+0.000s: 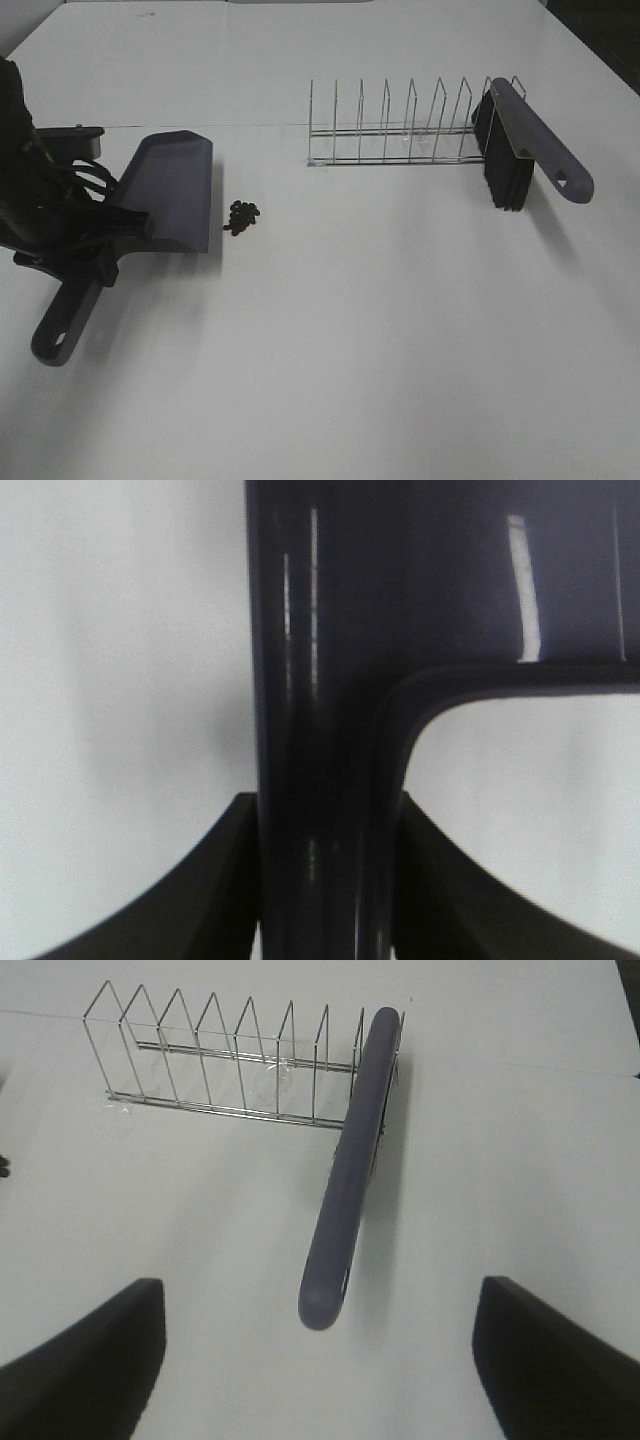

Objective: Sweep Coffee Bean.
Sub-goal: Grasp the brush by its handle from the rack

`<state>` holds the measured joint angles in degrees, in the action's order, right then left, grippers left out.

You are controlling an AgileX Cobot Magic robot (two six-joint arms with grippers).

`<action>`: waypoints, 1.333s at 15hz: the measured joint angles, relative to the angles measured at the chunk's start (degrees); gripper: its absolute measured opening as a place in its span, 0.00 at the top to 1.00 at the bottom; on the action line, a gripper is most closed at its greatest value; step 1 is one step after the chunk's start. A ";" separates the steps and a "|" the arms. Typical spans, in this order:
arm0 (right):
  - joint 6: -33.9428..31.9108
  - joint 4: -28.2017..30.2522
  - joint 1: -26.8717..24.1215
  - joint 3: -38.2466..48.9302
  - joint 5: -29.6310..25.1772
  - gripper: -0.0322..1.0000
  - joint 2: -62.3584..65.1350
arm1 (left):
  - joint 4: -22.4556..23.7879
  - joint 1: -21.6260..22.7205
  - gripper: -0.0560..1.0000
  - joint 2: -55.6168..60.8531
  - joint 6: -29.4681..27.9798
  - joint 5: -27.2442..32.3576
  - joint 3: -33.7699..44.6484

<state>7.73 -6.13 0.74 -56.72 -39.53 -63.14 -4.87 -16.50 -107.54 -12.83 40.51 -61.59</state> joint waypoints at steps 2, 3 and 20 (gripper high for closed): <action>0.00 0.00 0.00 -6.42 0.00 0.29 -8.77 | 0.00 0.00 0.64 0.00 0.17 0.00 0.00; 0.00 0.00 0.00 -9.91 0.00 0.30 -12.72 | 0.00 0.00 0.64 0.00 0.34 0.00 0.00; -2.92 2.86 0.00 -64.00 -22.29 0.32 -67.09 | 0.00 0.00 0.64 0.00 1.03 0.00 0.00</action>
<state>4.81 -3.27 0.74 -120.72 -61.82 -130.23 -4.87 -16.50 -107.54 -11.80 40.51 -61.59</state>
